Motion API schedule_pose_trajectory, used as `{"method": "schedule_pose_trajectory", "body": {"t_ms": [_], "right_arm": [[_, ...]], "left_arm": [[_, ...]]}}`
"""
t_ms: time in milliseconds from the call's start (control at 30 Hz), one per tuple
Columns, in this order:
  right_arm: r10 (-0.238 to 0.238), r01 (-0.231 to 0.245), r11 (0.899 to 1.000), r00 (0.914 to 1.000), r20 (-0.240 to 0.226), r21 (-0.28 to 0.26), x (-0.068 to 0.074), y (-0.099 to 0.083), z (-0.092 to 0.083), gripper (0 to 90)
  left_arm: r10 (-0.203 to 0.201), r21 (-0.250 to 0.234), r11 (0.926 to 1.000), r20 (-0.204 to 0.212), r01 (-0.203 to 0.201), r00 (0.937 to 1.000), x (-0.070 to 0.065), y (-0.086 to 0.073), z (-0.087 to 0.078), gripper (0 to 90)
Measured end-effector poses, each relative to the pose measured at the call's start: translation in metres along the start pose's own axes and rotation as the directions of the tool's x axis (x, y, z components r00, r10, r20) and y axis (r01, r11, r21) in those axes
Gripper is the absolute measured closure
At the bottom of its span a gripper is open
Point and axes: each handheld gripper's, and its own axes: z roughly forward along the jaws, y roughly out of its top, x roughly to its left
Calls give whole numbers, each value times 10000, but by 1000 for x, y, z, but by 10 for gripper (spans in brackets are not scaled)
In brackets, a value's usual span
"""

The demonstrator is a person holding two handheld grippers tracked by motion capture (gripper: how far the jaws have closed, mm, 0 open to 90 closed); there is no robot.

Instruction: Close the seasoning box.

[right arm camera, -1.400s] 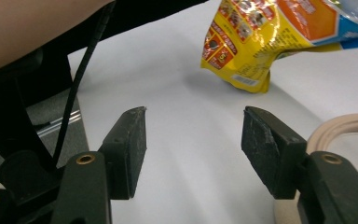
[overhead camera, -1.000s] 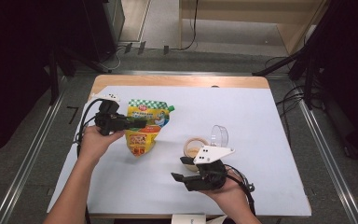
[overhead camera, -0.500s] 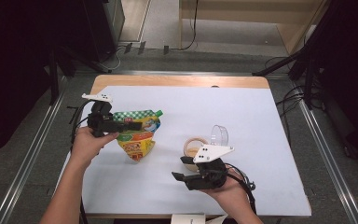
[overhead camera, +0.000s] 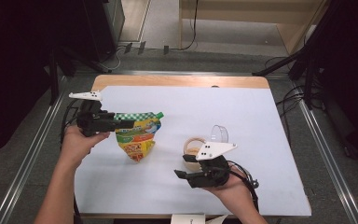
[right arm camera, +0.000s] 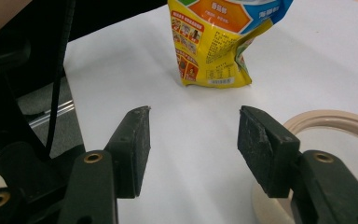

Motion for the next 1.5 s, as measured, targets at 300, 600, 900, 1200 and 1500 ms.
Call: {"method": "schedule_pose_trajectory", "body": {"t_ms": [300, 600, 900, 1200, 1500], "right_arm": [[76, -77, 10000, 9999, 86, 59, -6, 8, -13, 478], [278, -274, 9995, 9994, 223, -179, -14, 18, -39, 573], [330, -290, 9984, 9961, 820, -494, -27, 25, -74, 725], [706, -602, 9956, 9857, 1530, -716, -47, 21, -104, 899], [1599, -1401, 9854, 9565, 2439, -967, -75, 2, -115, 900]], "left_arm": [[3, 35, 10000, -670, -1, 9978, -1, 4, -22, 527], [-317, -201, 9994, -1220, 295, 9920, 12, -4, -42, 522], [-636, -290, 9978, -1750, 594, 9825, 28, -15, -47, 493], [-778, -122, 9970, -1857, 768, 9795, 40, -24, -32, 462], [-693, 149, 9972, -1914, 735, 9791, 42, -27, -21, 432]]}}
